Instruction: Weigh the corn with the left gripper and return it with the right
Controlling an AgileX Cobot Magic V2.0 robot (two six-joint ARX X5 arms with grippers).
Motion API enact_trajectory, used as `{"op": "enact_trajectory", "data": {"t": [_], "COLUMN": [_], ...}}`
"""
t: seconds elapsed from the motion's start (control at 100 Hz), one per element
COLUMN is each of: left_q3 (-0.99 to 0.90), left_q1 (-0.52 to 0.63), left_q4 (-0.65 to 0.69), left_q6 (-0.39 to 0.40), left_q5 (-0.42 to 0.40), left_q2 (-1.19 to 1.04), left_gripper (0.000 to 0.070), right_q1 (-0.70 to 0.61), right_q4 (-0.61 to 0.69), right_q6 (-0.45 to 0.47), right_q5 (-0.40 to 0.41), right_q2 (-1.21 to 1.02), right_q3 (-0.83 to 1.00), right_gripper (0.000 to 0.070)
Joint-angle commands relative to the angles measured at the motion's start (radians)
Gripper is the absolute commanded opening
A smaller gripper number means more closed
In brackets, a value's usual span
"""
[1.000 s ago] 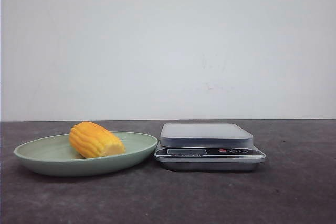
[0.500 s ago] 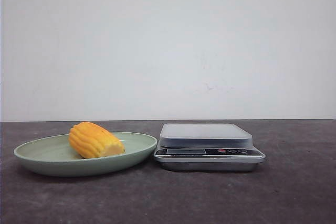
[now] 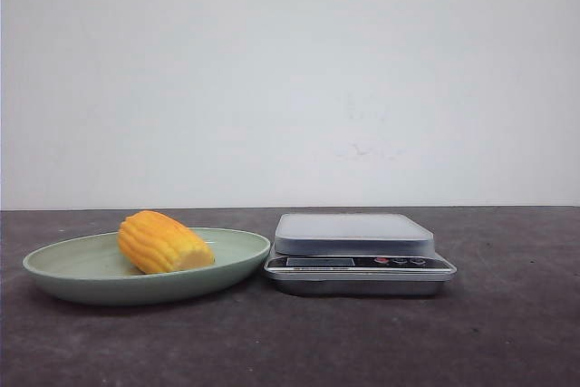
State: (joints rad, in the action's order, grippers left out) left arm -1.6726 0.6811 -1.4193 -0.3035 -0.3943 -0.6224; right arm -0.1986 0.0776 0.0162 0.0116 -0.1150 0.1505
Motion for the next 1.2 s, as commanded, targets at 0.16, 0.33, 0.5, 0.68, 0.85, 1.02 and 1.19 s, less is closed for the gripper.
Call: {"op": "enact_trajectory", "data": {"t": [0.16,0.33,0.5,0.68,0.85,1.02,1.19], "left_q3": [-0.021,-0.021,-0.021,-0.021,-0.021,-0.021,-0.021], "left_q1": [0.007,0.007,0.007,0.007,0.007,0.007,0.007], "left_q4": [-0.023,-0.023,-0.023,-0.023,-0.023,-0.023,-0.023], "left_q6": [-0.003,-0.003,-0.003,-0.003,-0.003,-0.003,-0.003], "left_q5": [-0.004,-0.004,-0.004,-0.005,-0.005,-0.004,-0.005], "left_q2": [-0.005,-0.005,-0.005,-0.005,-0.005,-0.005,-0.005], "left_gripper": [0.0005,0.0004,0.0004,0.0004,0.0004,0.0004,0.0004], "right_q1": [0.026,0.026,0.029,0.029,0.032,0.032,0.032], "right_q4": [-0.023,-0.011,0.026,0.095,0.095,0.079,0.080], "right_q6": [0.086,0.085,0.084,0.076,0.077,0.077,0.077], "right_q5": [0.049,0.048,0.041,0.048,0.048,0.045,0.044], "right_q2": [0.053,0.099,0.111,0.111,0.111,0.111,0.111], "right_q3": [-0.106,-0.137,-0.137,-0.137,-0.137,-0.137,-0.137], "right_gripper": [0.0000,0.0000,0.0000,0.0000,0.0000,0.0000,0.0000]}}
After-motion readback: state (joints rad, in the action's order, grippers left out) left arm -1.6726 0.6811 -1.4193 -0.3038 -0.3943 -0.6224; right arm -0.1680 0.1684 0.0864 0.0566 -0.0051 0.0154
